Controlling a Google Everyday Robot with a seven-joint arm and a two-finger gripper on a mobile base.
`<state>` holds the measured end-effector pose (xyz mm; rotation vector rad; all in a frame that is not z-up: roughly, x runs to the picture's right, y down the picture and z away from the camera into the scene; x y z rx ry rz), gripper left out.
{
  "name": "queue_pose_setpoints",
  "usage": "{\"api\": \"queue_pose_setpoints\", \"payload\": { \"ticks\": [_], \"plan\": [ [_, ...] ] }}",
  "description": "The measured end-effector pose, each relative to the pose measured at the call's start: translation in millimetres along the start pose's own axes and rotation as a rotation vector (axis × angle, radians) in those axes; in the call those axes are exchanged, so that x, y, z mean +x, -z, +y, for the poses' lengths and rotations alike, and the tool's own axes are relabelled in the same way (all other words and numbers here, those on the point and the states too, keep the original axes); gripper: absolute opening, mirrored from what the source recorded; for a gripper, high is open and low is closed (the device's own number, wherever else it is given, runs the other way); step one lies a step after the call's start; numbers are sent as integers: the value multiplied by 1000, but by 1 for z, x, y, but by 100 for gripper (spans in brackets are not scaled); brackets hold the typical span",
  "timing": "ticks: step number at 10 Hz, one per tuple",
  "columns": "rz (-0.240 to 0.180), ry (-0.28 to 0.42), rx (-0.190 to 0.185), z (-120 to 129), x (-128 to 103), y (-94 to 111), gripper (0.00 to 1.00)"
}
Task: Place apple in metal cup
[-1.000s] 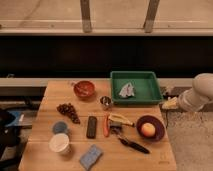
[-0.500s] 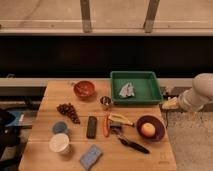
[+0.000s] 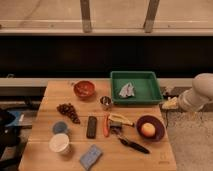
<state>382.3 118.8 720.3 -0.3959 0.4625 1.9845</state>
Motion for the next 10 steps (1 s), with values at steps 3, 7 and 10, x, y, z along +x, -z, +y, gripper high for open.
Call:
{"api": "queue_pose_setpoints", "payload": {
  "ticks": [3,7,10],
  "plan": [
    [0,0,0,0,0,0,80],
    [0,0,0,0,0,0,80],
    [-3,19,-4,2,1,0,80]
  ]
}}
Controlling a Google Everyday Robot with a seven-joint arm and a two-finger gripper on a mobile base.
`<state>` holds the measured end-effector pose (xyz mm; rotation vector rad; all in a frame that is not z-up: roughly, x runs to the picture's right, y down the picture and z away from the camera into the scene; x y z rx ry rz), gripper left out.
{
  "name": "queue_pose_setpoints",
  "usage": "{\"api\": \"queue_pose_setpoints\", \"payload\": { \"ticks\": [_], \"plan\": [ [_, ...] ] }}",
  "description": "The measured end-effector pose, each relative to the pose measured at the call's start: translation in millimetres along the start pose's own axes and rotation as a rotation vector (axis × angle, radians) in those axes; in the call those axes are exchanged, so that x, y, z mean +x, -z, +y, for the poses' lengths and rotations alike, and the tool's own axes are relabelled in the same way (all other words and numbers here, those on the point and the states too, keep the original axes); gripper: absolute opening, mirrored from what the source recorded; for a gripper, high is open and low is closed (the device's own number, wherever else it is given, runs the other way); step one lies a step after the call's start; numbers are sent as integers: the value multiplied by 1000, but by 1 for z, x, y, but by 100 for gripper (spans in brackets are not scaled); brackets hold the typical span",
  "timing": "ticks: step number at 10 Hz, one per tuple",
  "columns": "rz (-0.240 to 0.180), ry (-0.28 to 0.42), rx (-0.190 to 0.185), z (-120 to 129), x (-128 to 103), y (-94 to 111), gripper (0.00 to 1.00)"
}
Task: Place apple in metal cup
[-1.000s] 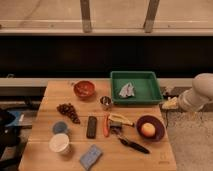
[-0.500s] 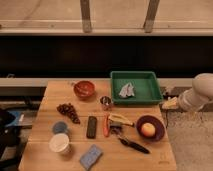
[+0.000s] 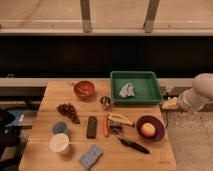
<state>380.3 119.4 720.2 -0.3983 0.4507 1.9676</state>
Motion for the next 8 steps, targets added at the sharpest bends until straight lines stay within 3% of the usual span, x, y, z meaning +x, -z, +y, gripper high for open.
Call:
{"api": "queue_pose_setpoints", "payload": {
  "ticks": [5,8],
  "plan": [
    [15,112,-38,42,8,-4,80],
    [50,165,-57,64,21,-8,80]
  ]
}}
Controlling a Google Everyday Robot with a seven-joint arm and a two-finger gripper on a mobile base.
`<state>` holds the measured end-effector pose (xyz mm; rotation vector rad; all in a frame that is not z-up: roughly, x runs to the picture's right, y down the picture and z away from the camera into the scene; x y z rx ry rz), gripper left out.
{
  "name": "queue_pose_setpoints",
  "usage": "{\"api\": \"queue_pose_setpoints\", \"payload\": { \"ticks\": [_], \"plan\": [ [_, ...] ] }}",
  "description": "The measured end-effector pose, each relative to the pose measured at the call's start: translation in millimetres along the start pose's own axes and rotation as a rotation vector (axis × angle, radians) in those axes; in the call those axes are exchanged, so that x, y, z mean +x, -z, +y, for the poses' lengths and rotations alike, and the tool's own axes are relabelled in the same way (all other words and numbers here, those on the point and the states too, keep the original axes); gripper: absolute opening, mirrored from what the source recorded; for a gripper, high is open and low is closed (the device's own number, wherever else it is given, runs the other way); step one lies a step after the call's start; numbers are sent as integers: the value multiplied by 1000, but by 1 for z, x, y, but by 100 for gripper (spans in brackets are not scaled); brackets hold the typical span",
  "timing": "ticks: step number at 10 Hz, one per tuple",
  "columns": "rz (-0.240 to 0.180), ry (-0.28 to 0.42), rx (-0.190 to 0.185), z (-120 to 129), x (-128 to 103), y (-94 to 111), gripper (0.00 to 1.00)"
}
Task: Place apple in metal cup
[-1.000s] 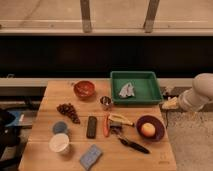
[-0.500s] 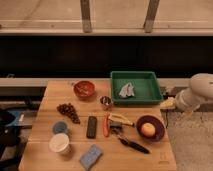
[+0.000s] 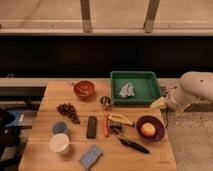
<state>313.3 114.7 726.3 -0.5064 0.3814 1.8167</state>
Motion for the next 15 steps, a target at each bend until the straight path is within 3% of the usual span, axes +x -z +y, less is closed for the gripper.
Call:
{"api": "queue_pose_setpoints", "payload": {
  "ticks": [7,11,15],
  "plan": [
    [96,20,-18,34,44,-29,80],
    [138,24,-62,56,64,-42,80],
    [181,6,-110,55,61,-72,80]
  ]
}}
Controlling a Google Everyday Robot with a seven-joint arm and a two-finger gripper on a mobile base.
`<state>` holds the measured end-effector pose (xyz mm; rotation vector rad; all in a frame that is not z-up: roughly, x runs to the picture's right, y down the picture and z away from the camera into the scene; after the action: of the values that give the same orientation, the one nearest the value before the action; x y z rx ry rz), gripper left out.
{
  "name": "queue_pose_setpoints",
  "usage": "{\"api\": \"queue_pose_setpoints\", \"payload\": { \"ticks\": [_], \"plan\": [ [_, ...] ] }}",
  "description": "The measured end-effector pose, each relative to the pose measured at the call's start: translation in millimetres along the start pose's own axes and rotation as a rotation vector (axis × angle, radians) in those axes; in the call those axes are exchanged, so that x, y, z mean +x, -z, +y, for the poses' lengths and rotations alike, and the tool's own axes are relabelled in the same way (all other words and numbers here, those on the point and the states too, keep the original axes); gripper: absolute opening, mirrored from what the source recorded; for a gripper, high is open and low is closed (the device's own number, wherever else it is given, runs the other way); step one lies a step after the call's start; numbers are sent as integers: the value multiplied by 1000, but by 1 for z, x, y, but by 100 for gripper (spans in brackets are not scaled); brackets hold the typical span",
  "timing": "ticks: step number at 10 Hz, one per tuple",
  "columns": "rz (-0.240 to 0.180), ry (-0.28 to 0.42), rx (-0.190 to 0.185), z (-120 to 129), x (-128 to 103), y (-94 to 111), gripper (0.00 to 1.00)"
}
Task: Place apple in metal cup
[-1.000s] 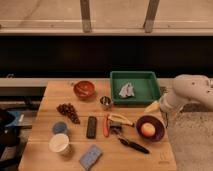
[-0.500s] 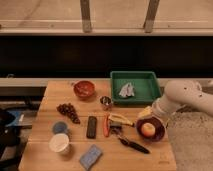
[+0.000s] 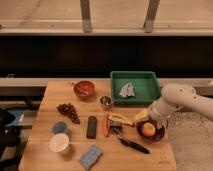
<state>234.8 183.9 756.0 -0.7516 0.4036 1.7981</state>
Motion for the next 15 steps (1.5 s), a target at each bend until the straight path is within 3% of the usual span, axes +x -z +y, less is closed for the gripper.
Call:
{"api": "queue_pose_setpoints", "payload": {
  "ticks": [5,11,15],
  "plan": [
    [18,-88,-71,-26,-15,-9,80],
    [70,-164,-92,-51,-15,-30,80],
    [94,-171,-108,-53,-10,-38,78]
  ]
}}
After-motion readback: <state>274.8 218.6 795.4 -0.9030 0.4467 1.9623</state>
